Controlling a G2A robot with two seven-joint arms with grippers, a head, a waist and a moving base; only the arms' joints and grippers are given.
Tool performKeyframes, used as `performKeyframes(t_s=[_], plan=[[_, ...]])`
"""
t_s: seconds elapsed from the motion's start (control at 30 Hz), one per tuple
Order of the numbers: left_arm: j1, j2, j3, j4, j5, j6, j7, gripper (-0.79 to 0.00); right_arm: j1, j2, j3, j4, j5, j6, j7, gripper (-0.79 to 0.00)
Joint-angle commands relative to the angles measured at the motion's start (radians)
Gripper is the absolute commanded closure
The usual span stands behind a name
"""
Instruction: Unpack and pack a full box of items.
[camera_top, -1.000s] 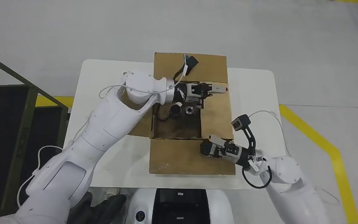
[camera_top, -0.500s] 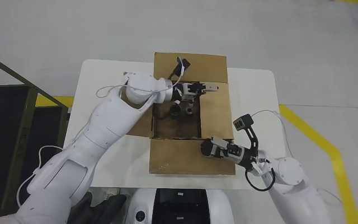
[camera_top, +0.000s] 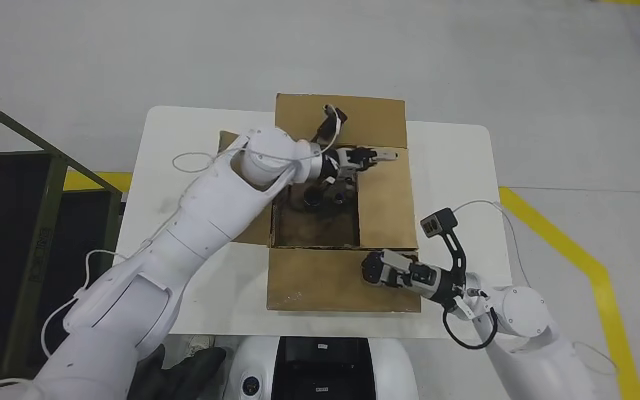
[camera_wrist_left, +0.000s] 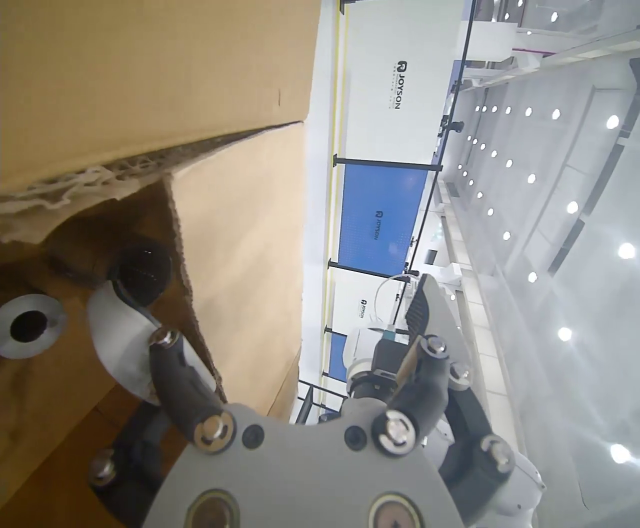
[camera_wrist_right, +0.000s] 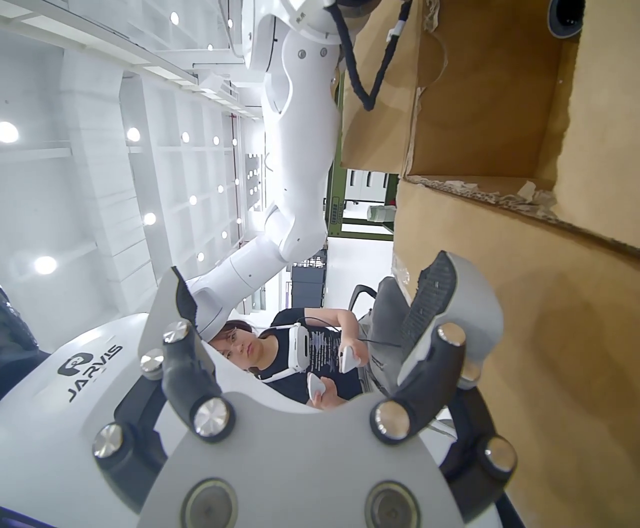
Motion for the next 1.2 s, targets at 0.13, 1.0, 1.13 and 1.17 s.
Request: performKeyframes(t_s=[0.13, 1.0, 1.13, 1.17], plan=[[0.007, 0.001, -0.042, -0.021, -0.065, -0.029, -0.052, -0.785, 0.018, 0.000, -0.014, 0.015, -0.002, 0.016, 0.001, -0.785], [0.074, 0.031, -0.199, -0.138, -0.159, -0.042, -0.203, -0.785, -0.063, 0.001, 0.042, -0.043, -0.077, -0.090, -0.218, -0.785], [0.120, 0.057, -0.279, -0.201, -0.138, -0.043, -0.238, -0.785, -0.110, 0.005, 0.091, -0.056, -0.056, -0.143, -0.240, -0.785], [0.133, 0.064, -0.300, -0.218, -0.133, -0.042, -0.249, -0.785, -0.120, 0.005, 0.104, -0.058, -0.048, -0.156, -0.248, -0.785]])
